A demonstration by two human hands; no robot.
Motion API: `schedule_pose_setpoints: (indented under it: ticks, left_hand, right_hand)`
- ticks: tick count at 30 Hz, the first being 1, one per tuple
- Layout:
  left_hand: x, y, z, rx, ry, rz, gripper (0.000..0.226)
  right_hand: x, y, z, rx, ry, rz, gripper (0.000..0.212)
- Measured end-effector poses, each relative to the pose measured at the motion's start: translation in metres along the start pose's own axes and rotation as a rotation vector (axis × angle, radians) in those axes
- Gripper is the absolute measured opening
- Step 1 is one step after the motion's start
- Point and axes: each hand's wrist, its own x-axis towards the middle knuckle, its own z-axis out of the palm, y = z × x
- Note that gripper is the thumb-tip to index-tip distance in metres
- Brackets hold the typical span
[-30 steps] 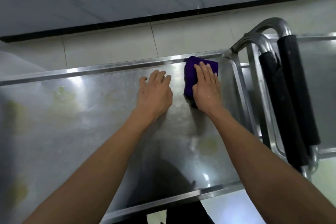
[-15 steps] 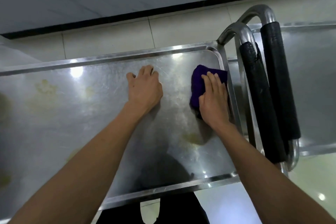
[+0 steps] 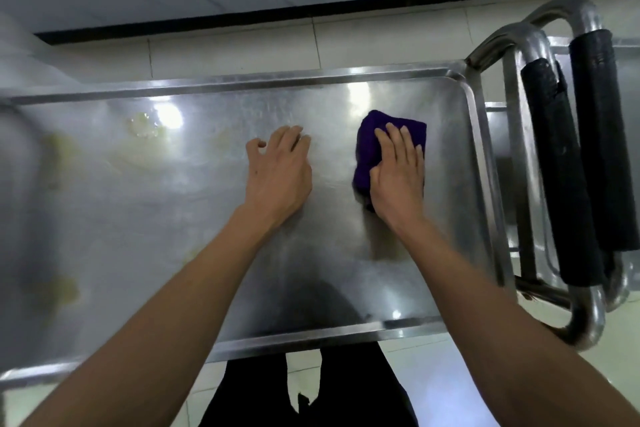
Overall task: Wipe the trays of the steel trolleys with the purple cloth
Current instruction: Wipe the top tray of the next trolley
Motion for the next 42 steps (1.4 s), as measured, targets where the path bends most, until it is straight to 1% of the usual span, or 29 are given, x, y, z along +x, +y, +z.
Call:
schedule_pose_setpoints:
  ticks: [6, 13, 16, 19, 22, 25, 30, 34, 42]
  left_hand:
    - [-0.033, -0.057, -0.005, -0.003, 0.019, -0.088, 0.035]
    - [-0.055, -0.103, -0.014, -0.048, 0.067, -0.145, 0.031]
    - [-0.064, -0.120, -0.016, -0.060, 0.087, -0.165, 0.031]
    - [-0.070, -0.130, -0.017, -0.069, 0.091, -0.167, 0.032]
    - [-0.072, -0.125, -0.016, -0.065, 0.077, -0.141, 0.033]
    - [-0.072, -0.111, -0.011, -0.072, 0.073, -0.124, 0.032]
    - [-0.071, -0.090, -0.006, -0.058, 0.093, -0.116, 0.029]
    - [-0.066, -0.054, -0.004, -0.034, 0.059, -0.077, 0.033]
    - [-0.051, 0.049, 0.009, -0.040, -0.019, 0.020, 0.040]
  right_hand:
    - [-0.002, -0.072, 0.025, -0.045, -0.033, -0.107, 0.065]
    - [-0.014, -0.152, 0.056, -0.075, -0.072, -0.247, 0.067]
    - [-0.022, -0.178, 0.065, -0.064, -0.098, -0.278, 0.064]
    - [-0.028, -0.187, 0.066, -0.014, -0.084, -0.267, 0.055]
    - [-0.031, -0.183, 0.063, 0.028, -0.078, -0.266, 0.053]
    - [-0.033, -0.173, 0.059, 0.009, -0.090, -0.295, 0.053]
    - [-0.042, -0.142, 0.050, 0.006, -0.087, -0.258, 0.052]
    - [-0.051, -0.099, 0.035, -0.007, -0.089, -0.219, 0.052]
    - [-0.056, 0.007, 0.002, -0.023, -0.083, -0.099, 0.052]
